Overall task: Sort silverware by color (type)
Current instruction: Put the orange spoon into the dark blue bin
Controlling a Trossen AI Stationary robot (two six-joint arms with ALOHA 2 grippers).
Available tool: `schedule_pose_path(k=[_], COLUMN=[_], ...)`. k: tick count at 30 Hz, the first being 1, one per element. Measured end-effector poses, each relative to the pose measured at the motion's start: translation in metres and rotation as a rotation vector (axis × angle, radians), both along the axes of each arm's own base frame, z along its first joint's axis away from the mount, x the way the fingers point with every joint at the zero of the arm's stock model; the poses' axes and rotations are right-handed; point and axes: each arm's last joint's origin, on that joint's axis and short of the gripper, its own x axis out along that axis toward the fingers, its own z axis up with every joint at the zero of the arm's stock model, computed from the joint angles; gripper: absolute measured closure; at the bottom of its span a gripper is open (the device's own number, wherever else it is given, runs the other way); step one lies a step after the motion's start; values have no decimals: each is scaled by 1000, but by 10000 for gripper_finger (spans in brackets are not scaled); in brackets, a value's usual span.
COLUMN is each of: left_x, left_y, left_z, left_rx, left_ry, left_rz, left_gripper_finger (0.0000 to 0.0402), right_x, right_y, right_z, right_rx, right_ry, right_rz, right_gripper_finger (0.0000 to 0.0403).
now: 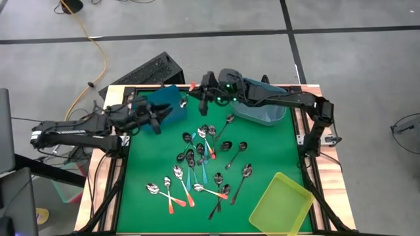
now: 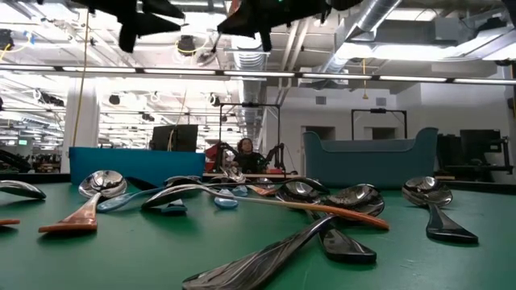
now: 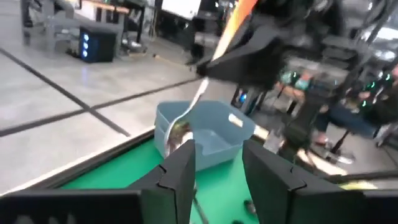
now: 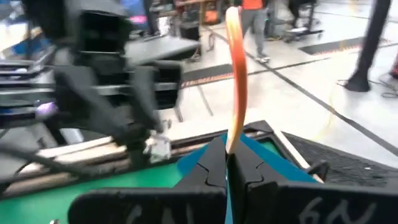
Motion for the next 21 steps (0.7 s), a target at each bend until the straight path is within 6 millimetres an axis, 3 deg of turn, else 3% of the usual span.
schedule_pose_path(k=[3,11,21], left_x=[-14,-46,-54], left_y=[-2,-4,-4], left_z=[10,32,35], left_rx=[9,73,92], left_ry=[-76,-272,-288], left_rz=[6,55,85], left_gripper_finger=[280,284,284], right_x=[10,62,119], right_y=[-13,-36,-53], right_z=[-19,-60,-81], right_rx=[71,136,159], right_ry=[9,-4,-21], right_rz=[-29,-46,-24], right_gripper_finger=[396,396,395])
